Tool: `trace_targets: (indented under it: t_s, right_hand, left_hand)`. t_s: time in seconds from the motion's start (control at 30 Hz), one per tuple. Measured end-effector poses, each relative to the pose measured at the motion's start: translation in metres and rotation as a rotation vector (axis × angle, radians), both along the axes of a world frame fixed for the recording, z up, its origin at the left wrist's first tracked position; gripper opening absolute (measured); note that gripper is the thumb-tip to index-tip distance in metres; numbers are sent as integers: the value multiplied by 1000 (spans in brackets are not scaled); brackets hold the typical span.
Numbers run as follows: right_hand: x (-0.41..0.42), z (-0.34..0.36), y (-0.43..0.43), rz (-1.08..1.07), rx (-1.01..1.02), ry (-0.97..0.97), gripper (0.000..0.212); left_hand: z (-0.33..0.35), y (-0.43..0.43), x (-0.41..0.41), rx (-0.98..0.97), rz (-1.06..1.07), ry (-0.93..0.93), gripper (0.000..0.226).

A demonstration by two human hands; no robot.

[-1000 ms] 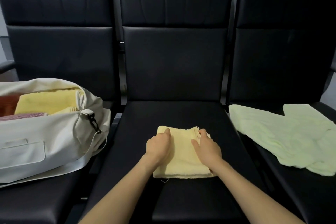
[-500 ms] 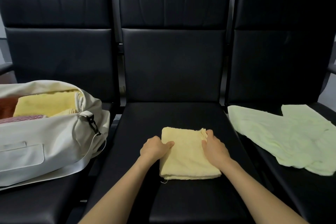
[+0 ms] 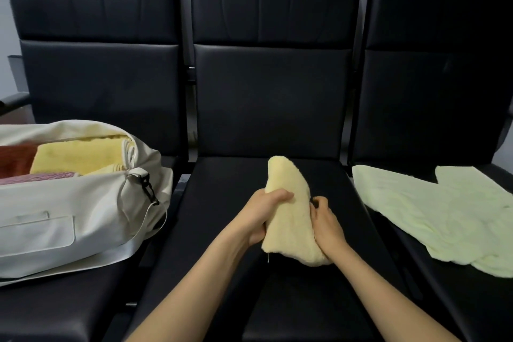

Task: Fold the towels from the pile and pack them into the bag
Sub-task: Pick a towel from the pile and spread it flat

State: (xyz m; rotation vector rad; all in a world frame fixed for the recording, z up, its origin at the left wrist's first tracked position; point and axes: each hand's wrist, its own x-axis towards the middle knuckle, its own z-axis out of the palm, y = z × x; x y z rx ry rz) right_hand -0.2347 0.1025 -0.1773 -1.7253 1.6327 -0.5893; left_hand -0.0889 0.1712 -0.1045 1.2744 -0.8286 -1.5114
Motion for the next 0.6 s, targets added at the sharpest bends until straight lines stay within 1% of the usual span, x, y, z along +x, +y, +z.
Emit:
trace_targets:
  t_s: [0.07,0.1,0.13,0.2,0.27,0.33,0.37,0.43,0.5,0.53,0.57,0.6]
  right_hand:
    - [3,3,0,-89,268,-353,62]
    - [3,5,1,-112,397,-525,66]
    - [3,10,4,-114,482,-676,65]
    - [2,15,2,-104,565,-879,62]
    - [0,19,2,-61,624,-1048,61]
    - [-4,22,0,18,642,-1129,60]
    - [-8,19,-5,25,590,-1131,65]
    - [-14,20,-9,73,459,-1097,71]
    - [-17,25,-8,134,412,-1080,64]
    - [-18,27,-6,155,407,-1073,58]
    - [-18,27,-8,156,398,-1062,52]
    - [-18,30,-7,166,388,-1051,47]
  left_hand:
    - [9,4,7,-36,25,74,20]
    - [12,6,11,-41,35,113,22]
    - [15,7,15,-39,41,143,26]
    - [17,7,21,-30,48,161,32]
    - [17,5,28,-30,75,106,31]
    - [13,2,36,-46,122,-7,29]
    - [10,0,40,-60,150,-89,32]
    - [3,-4,48,-71,206,-301,46]
    - [-5,-7,54,-76,253,-467,57]
    - [-9,-8,56,-100,254,-503,58]
    - [-13,-10,57,-137,241,-522,55]
    - [-15,-11,58,-179,216,-539,45]
